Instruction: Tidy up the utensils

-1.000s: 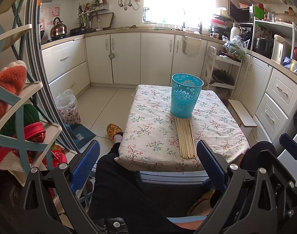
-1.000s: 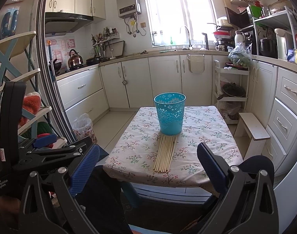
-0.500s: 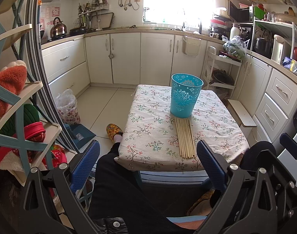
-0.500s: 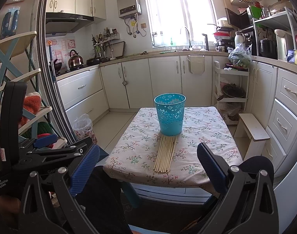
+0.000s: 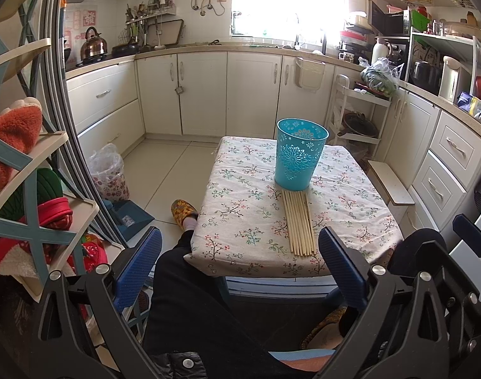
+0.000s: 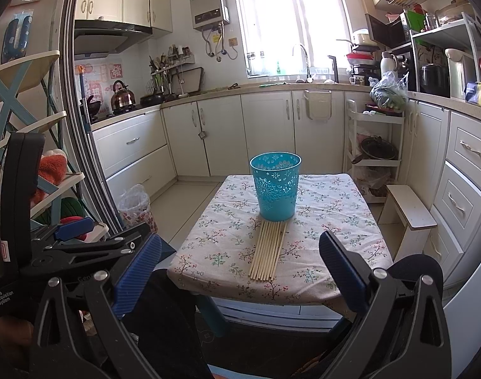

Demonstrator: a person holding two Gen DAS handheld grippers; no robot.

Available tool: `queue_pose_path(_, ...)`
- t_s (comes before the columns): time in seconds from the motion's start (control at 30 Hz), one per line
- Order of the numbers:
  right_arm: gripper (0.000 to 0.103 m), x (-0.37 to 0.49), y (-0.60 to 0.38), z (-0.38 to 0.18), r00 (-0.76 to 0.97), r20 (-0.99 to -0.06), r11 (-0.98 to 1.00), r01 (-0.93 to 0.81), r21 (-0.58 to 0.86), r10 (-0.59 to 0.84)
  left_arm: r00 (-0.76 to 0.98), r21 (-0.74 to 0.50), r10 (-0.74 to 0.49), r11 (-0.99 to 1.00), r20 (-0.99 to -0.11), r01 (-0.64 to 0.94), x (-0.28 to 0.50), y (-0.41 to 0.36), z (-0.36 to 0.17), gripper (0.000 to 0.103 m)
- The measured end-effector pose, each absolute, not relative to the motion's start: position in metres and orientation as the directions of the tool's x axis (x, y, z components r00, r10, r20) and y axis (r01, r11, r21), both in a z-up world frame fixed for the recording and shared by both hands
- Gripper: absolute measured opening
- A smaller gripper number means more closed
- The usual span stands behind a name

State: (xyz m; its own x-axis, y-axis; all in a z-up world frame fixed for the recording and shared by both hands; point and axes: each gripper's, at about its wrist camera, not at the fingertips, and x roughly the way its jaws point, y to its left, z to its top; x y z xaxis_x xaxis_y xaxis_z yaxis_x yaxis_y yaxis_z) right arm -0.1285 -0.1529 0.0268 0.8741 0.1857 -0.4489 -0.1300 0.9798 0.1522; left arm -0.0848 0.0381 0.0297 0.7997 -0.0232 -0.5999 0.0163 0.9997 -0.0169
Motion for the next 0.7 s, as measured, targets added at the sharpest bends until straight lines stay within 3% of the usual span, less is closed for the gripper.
queue_pose_path(0.27, 0.096, -0.119, -0.156, 0.025, 0.872, -0.462, 0.984, -0.104, 0.148, 0.161, 0.802, -0.015, -0.032, 0.999, -0.597, 0.030, -0.073, 0.026, 0.023, 0.095)
queue_pose_path(0.57, 0.096, -0.018, -0.190, -0.028, 0.778, -0.619, 0.987, -0.003, 0.164, 0.105, 0.719, -0.059, -0.079, 0.997, -0.690, 0.053, -0.007, 0.022, -0.019, 0.095)
queue_pose_path(0.6, 0.092, -0.004, -0.193, -0.039, 0.759, -0.642, 0.987, -0.003, 0.160, 0.106, 0.709, -0.062, -0.078, 0.997, -0.701, 0.048, 0.000, 0.021, -0.024, 0.095)
queue_pose_path(0.7, 0.065, 0.049, -0.195, -0.082, 0.667, -0.735, 0.987, -0.012, 0.158, 0.126, 0.688, -0.061, -0.069, 0.997, -0.722, 0.037, 0.021, 0.026, -0.038, 0.095)
